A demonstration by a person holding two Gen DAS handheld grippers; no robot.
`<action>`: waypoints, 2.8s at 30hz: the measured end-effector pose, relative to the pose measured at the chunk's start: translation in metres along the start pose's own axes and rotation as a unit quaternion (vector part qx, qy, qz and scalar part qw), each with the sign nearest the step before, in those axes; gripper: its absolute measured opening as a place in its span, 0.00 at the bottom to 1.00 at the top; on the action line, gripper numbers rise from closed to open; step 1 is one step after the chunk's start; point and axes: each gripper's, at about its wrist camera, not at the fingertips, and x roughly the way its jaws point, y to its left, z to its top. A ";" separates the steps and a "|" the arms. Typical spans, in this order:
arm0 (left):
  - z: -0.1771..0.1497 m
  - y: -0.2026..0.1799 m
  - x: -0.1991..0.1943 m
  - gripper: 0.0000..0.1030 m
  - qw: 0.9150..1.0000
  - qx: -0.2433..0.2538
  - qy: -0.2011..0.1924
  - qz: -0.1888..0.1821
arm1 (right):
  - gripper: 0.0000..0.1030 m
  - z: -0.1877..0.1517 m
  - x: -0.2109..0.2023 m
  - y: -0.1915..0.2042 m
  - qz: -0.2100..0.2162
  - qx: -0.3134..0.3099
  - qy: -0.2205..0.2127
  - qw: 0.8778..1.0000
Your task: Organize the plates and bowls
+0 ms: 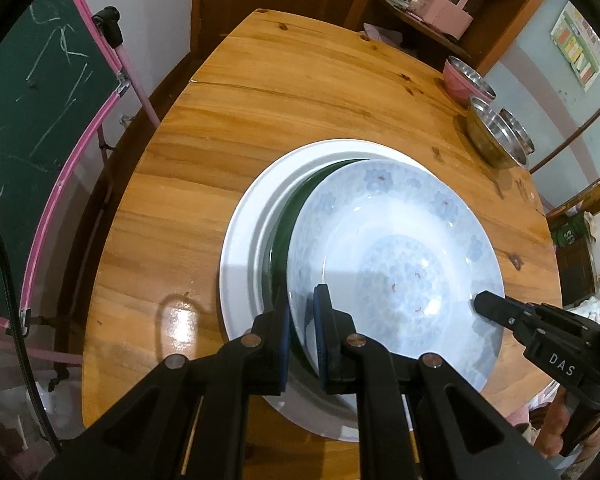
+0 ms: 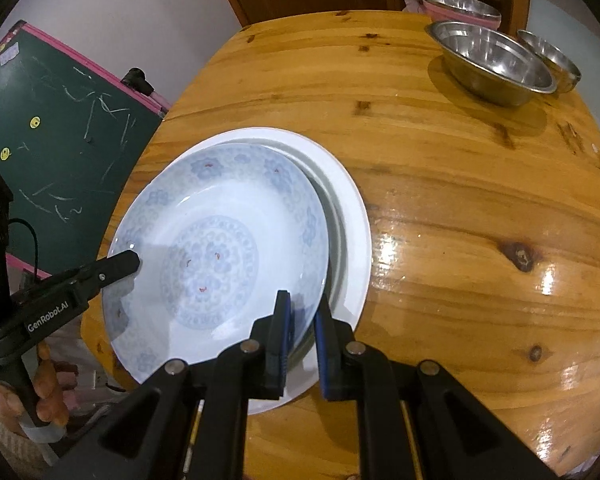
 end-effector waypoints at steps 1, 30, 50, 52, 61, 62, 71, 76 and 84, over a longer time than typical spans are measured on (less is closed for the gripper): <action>0.001 0.000 0.001 0.08 1.000 0.001 0.000 0.000 | 0.10 0.001 0.001 0.000 -0.003 -0.002 -0.001 1.000; 0.007 -0.008 0.004 0.37 0.999 0.013 0.030 0.001 | 0.15 0.003 0.007 0.018 -0.047 -0.063 -0.010 0.997; 0.025 -0.048 -0.038 0.99 0.995 0.077 -0.050 0.030 | 0.20 0.005 0.001 0.027 -0.088 -0.095 -0.026 0.991; 0.029 -0.053 -0.041 0.99 0.995 0.081 -0.052 0.031 | 0.27 0.008 -0.003 0.027 -0.081 -0.093 -0.030 0.992; 0.028 -0.075 -0.062 0.99 0.992 0.094 -0.073 0.034 | 0.37 0.009 -0.041 0.020 -0.063 -0.086 -0.074 0.992; 0.028 -0.079 -0.065 0.99 0.992 0.098 -0.077 0.034 | 0.37 0.008 -0.045 0.019 -0.062 -0.085 -0.079 0.991; 0.031 -0.124 -0.110 0.99 0.984 0.126 -0.124 0.010 | 0.37 0.001 -0.100 -0.007 -0.060 -0.068 -0.108 0.990; 0.044 -0.161 -0.143 0.99 0.976 0.151 -0.159 -0.012 | 0.37 0.009 -0.146 -0.033 -0.080 -0.051 -0.138 0.986; 0.081 -0.234 -0.195 0.99 0.954 0.198 -0.223 -0.021 | 0.36 0.034 -0.240 -0.083 -0.098 -0.005 -0.184 0.978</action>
